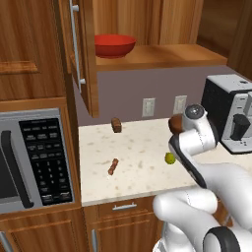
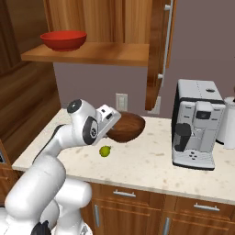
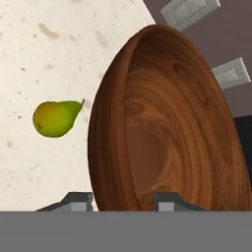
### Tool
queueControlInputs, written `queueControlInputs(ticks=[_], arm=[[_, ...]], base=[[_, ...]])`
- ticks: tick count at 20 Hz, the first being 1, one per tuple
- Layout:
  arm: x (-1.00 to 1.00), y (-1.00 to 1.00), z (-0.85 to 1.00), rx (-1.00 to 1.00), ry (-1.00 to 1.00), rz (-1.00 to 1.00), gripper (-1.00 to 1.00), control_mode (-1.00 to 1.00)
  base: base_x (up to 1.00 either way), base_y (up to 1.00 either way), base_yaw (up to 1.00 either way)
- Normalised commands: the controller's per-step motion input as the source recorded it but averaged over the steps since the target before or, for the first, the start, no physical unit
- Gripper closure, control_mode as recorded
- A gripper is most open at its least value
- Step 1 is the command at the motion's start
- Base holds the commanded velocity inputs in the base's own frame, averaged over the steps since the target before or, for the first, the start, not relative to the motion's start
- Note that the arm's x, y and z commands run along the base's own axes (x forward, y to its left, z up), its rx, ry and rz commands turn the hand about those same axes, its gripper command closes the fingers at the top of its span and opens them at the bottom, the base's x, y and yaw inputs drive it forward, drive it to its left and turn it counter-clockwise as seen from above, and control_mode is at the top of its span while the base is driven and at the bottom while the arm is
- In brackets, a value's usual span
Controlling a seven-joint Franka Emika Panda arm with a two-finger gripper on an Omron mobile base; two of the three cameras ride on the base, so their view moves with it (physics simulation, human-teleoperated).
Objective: Pick both bowls and place them on the counter. Then place the pear in one bowl and place the kebab skewer in the other bowl.
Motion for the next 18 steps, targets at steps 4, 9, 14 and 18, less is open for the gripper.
queueControlInputs(ticks=[4, 9, 14, 18], arm=[[0.26, -0.1, -0.38, 0.0, 0.01, 0.0, 1.0, -1.0], [0.19, -0.17, -0.24, 0.0, 0.0, 0.0, 1.0, -1.0], [0.17, -0.09, -0.15, 0.01, 0.0, 0.01, 1.0, -1.0], [0.18, -0.09, -0.13, 0.01, 0.01, 0.01, 1.0, -1.0]], base=[[0.0, 0.0, 0.0], [0.0, 0.0, 0.0], [0.0, 0.0, 0.0], [0.0, 0.0, 0.0]])
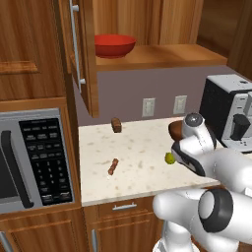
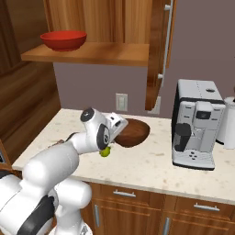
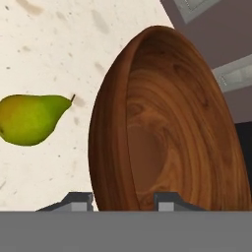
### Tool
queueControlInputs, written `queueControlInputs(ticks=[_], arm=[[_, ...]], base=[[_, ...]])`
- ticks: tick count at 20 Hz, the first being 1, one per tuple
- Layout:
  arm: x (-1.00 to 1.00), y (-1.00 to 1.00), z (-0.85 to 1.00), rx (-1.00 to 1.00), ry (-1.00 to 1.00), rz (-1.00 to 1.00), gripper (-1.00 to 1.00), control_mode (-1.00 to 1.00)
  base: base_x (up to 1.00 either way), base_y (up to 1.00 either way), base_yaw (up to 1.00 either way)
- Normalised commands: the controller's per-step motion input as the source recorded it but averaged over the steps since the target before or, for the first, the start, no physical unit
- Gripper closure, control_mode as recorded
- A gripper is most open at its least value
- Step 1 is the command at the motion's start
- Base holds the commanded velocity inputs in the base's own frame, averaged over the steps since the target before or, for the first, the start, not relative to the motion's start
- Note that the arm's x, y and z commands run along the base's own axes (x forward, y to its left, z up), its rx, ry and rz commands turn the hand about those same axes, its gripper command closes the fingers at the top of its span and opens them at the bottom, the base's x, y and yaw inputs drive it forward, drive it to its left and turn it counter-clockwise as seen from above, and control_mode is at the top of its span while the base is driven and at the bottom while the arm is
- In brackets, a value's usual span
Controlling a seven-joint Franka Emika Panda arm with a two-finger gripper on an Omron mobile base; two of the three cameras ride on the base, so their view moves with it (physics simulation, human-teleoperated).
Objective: Pick both bowls and place them on the counter. Then place the pear in one bowl and place the kebab skewer in the other bowl.
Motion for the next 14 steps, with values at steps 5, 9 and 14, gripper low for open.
queueControlInputs(ticks=[5, 9, 14], arm=[[0.17, -0.09, -0.11, 0.01, 0.03, 0.01, 1.0, -1.0], [0.12, -0.01, -0.15, 0.0, 0.09, 0.01, 1.0, -1.0], [0.08, -0.01, -0.17, 0.0, 0.12, 0.01, 1.0, -1.0]], base=[[0.0, 0.0, 0.0], [0.0, 0.0, 0.0], [0.0, 0.0, 0.0]])
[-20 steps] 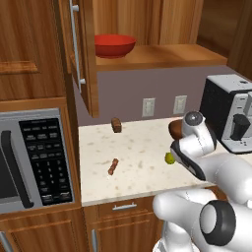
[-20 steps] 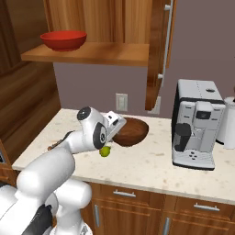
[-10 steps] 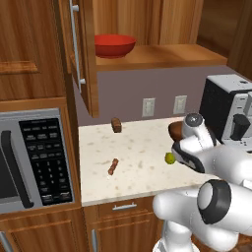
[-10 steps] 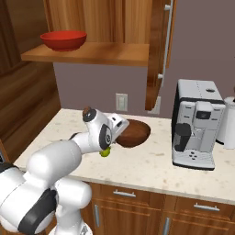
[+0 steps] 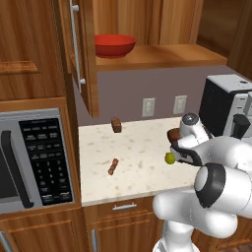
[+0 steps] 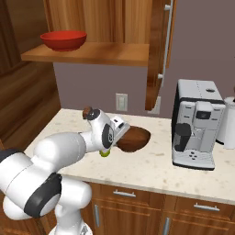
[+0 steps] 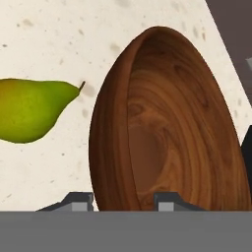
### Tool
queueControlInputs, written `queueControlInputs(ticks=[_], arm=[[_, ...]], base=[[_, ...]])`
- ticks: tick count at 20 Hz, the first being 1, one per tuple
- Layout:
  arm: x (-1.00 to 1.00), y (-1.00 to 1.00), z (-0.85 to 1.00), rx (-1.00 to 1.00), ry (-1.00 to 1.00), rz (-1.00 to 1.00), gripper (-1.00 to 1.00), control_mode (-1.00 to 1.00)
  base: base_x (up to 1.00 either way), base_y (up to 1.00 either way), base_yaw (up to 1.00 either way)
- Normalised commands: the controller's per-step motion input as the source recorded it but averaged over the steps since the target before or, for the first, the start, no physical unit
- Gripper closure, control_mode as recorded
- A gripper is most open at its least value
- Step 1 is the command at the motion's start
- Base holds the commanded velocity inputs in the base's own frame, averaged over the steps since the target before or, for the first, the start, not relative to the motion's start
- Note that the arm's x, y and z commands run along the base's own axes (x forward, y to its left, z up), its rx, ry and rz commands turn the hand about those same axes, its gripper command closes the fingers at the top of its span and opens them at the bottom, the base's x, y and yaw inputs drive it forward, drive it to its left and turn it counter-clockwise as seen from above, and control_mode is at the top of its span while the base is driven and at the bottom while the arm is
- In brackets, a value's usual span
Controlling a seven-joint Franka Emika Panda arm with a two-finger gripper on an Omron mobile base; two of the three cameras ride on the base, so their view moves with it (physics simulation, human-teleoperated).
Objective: Pick both bowls and place them on the counter. Then place the pear in one bowl and place the kebab skewer in the other bowl.
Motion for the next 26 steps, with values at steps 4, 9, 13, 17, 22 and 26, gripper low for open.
queueControlInputs(ticks=[4, 9, 13, 17, 22, 26], arm=[[0.0, 0.01, -0.2, 0.0, 0.12, 0.0, 1.0, -1.0], [0.05, -0.03, -0.32, 0.02, 0.01, 0.0, 1.0, -1.0], [0.01, -0.24, -0.38, 0.09, 0.0, 0.02, 1.0, -1.0], [-0.08, -0.25, -0.5, 0.11, -0.01, 0.02, -1.0, -1.0], [-0.12, -0.01, -0.1, 0.06, -0.04, 0.0, -1.0, -1.0], [-0.17, 0.09, 0.17, 0.0, 0.0, -0.02, -1.0, -1.0]], base=[[0.0, 0.0, 0.0], [0.0, 0.0, 0.0], [0.0, 0.0, 0.0], [0.0, 0.0, 0.0], [0.0, 0.0, 0.0], [0.0, 0.0, 0.0]])
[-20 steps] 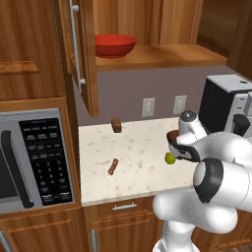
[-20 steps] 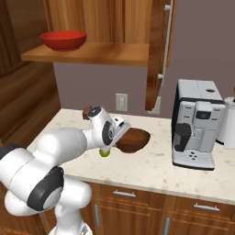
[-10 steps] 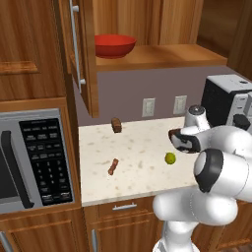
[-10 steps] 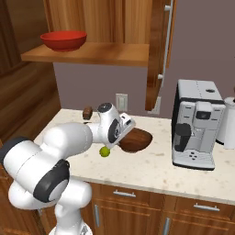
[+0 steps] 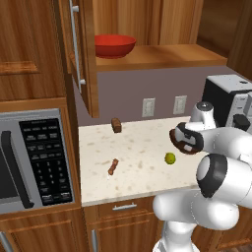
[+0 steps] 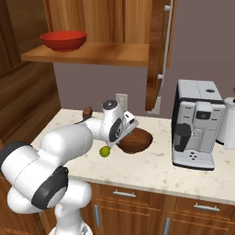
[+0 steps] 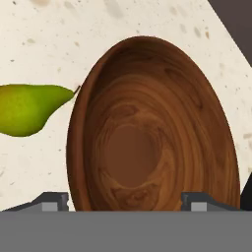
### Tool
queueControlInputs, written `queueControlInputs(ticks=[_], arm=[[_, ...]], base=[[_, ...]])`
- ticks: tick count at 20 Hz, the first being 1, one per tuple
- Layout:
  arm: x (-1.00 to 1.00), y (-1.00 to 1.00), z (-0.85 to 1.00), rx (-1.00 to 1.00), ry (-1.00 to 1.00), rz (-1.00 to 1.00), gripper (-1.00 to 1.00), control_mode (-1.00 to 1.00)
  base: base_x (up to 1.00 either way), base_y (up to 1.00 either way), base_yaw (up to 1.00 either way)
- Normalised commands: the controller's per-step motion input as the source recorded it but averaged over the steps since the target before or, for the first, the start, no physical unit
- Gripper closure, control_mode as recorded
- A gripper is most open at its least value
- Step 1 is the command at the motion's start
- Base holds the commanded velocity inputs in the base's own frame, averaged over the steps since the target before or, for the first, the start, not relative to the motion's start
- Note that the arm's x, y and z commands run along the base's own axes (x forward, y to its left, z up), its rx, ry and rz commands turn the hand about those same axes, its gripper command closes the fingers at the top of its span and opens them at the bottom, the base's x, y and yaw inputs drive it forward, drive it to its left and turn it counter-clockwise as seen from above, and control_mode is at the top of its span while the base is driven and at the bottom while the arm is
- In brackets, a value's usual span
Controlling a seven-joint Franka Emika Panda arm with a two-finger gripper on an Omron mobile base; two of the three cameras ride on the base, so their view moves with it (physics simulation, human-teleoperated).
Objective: Pick both bowls and place them on the counter. Then place the pear in one bowl and place the kebab skewer in the other bowl.
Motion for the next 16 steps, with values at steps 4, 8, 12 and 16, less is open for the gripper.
queueControlInputs(ticks=[4, 8, 12, 16], arm=[[-0.1, 0.33, 0.36, 0.0, 0.0, -0.04, -1.0, -1.0], [-0.08, 0.34, 0.53, 0.0, 0.0, -0.08, -1.0, -1.0], [-0.19, 0.39, 0.56, 0.0, -0.05, -0.14, -1.0, -1.0], [-0.49, 0.34, 0.45, 0.16, -0.05, -0.17, -1.0, -1.0]], base=[[0.0, 0.0, 0.0], [0.0, 0.0, 0.0], [0.0, 0.0, 0.0], [0.0, 0.0, 0.0]])
